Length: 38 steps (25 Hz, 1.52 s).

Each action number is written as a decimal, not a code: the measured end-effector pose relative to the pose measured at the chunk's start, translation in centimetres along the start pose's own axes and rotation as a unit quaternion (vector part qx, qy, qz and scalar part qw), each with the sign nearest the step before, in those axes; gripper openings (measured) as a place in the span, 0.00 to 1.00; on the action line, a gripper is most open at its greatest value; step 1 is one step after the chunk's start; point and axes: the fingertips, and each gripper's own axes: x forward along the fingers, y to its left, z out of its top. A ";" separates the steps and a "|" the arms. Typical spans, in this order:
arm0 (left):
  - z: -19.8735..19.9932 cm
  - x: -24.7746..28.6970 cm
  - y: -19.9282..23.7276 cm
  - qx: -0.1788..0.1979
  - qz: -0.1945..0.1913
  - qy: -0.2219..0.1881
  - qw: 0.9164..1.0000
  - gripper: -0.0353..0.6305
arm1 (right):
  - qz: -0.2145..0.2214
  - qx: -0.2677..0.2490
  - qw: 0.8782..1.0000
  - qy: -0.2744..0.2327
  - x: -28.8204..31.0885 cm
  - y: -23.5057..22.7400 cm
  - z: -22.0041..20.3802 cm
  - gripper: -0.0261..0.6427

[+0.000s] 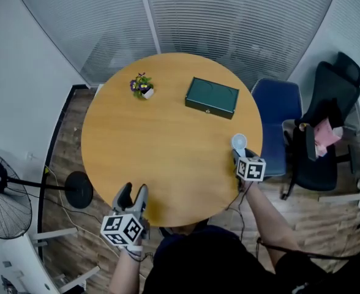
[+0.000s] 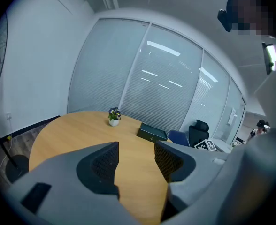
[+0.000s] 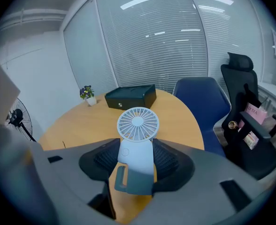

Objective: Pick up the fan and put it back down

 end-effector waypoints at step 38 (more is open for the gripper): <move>5.0 -0.1 0.7 0.052 -0.010 -0.041 0.998 0.41 | 0.001 -0.001 0.990 -0.142 -7.4 4.7 10.5 0.33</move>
